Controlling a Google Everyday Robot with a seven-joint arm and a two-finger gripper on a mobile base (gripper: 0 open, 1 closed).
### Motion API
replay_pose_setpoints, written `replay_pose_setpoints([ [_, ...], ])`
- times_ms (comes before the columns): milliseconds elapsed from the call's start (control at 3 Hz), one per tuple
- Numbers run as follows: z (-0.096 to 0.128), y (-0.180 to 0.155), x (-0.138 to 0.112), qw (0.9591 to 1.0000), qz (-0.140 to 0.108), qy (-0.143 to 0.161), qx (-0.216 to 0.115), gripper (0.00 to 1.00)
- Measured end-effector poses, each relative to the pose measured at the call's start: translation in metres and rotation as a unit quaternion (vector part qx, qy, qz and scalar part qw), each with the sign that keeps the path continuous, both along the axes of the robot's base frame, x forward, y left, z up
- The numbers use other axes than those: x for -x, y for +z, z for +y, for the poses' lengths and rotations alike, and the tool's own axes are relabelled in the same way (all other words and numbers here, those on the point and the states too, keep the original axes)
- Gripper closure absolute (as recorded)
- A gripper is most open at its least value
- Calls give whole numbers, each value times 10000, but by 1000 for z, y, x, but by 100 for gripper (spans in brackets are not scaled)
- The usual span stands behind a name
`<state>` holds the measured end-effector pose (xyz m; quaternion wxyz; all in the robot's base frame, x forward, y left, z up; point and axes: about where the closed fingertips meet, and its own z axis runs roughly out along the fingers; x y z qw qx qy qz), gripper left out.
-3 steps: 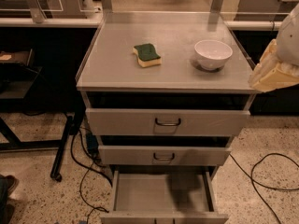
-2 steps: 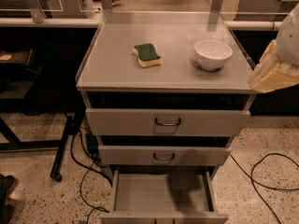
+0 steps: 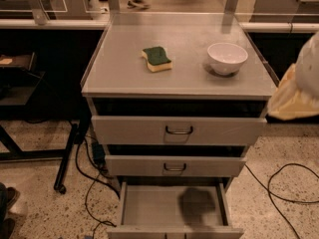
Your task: Close bottom drawer
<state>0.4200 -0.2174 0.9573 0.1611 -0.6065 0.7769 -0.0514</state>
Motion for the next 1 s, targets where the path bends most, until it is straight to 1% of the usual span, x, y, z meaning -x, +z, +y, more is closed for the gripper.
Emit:
replay_pose_setpoints([
  [333,-1,-60,29,9994,315,-123,40,100],
  [667,2,-148,64,9945,1030,-197,15,100],
  [1000,1,-145,65,9945,1030,-189,31,100],
])
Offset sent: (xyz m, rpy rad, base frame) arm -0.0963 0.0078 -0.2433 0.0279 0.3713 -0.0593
